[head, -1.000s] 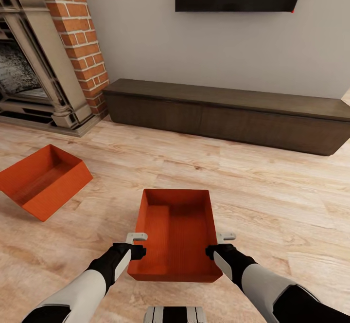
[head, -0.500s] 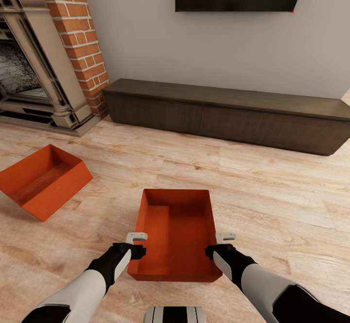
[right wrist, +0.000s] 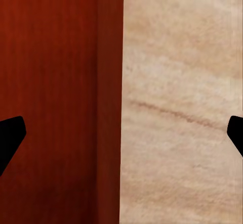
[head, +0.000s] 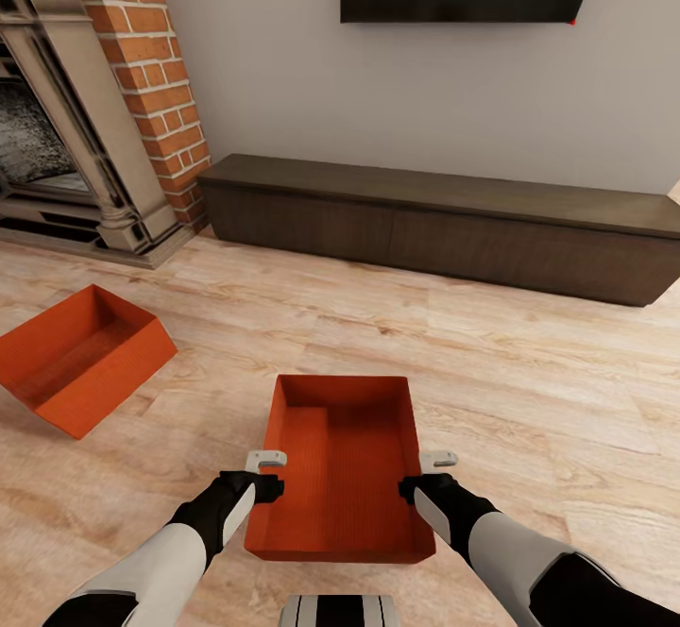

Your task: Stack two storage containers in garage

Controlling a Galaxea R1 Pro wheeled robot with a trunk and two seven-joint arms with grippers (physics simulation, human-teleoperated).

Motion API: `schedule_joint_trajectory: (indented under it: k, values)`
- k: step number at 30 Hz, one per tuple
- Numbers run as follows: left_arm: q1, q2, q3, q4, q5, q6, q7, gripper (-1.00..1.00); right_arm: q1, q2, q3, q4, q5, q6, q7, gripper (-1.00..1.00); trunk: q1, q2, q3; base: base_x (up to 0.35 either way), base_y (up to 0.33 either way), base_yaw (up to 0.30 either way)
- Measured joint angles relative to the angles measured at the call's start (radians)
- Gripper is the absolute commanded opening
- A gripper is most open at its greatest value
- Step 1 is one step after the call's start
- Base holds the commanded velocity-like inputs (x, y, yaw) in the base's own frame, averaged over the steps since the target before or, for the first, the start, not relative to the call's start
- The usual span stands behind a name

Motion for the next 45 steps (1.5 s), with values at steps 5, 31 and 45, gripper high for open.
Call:
schedule_joint_trajectory:
  k: [5,31,45]
  values:
    - [0.0,-0.001,0.0,0.001,0.0,0.001,0.0,1.0,0.0,0.0,0.0,0.0,-0.001,0.0,0.0,1.0,0.0,0.0,0.0,0.019,0.0,0.0]
    - [0.0,-0.002,0.001,0.0,0.004,0.002,0.0,1.0,0.0,-0.001,0.0,0.0,-0.001,0.0,0.0,1.0,0.0,0.0,0.0,0.0,0.0,0.0]
    - [0.0,-0.003,0.003,0.009,0.006,0.008,0.0,1.0,0.0,0.002,-0.005,0.004,-0.003,0.0,0.0,1.0,0.0,0.0,0.0,0.0,0.0,0.0]
